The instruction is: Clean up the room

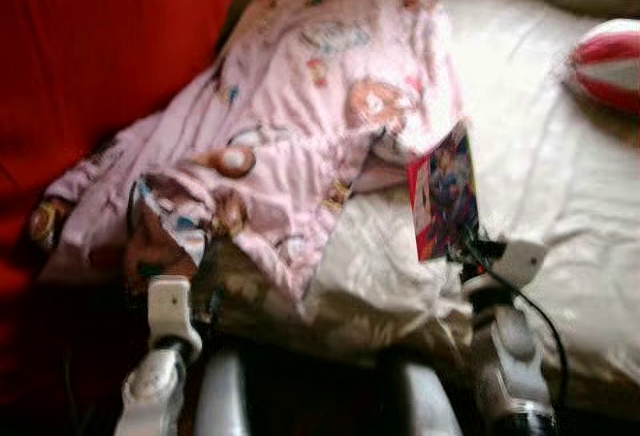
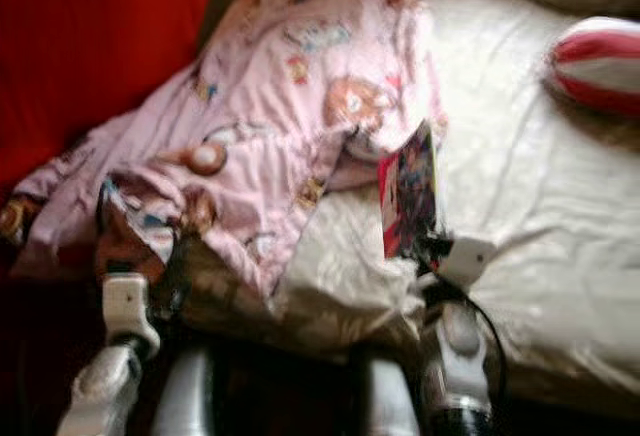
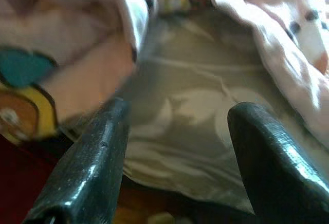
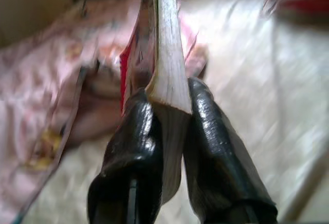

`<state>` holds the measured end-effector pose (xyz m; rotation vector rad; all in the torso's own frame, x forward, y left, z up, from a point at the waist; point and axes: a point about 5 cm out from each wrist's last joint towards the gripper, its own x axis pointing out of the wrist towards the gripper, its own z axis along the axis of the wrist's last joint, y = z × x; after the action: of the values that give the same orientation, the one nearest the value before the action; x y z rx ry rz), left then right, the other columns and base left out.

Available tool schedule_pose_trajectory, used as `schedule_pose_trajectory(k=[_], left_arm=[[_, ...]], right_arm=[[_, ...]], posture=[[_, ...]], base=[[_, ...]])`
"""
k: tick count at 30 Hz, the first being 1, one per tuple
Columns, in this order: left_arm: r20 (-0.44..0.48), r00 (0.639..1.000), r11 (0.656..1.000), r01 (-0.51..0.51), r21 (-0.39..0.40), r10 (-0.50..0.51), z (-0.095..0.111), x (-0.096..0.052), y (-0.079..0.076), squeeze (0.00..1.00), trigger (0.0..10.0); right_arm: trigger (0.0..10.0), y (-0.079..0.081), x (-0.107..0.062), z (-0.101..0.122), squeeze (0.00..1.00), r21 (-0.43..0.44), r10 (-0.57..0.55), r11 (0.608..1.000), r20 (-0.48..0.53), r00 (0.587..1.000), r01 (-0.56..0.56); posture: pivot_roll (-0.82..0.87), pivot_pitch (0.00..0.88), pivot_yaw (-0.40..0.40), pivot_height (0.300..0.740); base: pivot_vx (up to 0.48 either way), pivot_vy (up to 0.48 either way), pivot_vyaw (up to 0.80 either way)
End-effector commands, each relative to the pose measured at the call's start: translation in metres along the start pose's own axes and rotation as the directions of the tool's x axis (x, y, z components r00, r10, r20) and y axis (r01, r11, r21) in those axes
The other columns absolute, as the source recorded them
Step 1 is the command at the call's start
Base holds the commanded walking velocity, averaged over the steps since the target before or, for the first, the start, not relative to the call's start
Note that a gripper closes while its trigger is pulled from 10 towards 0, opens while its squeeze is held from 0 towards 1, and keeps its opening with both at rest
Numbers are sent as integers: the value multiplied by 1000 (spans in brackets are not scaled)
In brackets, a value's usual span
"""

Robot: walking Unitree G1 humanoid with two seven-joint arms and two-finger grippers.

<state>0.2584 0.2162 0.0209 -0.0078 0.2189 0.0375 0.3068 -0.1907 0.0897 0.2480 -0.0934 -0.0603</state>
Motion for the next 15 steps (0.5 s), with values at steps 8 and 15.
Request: schedule_pose_trajectory(k=[8, 15], left_arm=[[16, 1000, 1000, -24, 0, 24, -5, 1, 8, 0, 10000], [21, 1000, 1000, -23, 5, 23, -5, 1, 10, 0, 10000]], right_arm=[[10000, 3, -1, -1, 0, 3, 4, 1000, -13, 1000, -4], [10000, 3, -4, -7, 0, 3, 1, 1000, -30, 1000, -1]], posture=[[148, 42, -80, 674], [152, 59, -74, 719]], base=[[0, 0, 0], [0, 0, 0]])
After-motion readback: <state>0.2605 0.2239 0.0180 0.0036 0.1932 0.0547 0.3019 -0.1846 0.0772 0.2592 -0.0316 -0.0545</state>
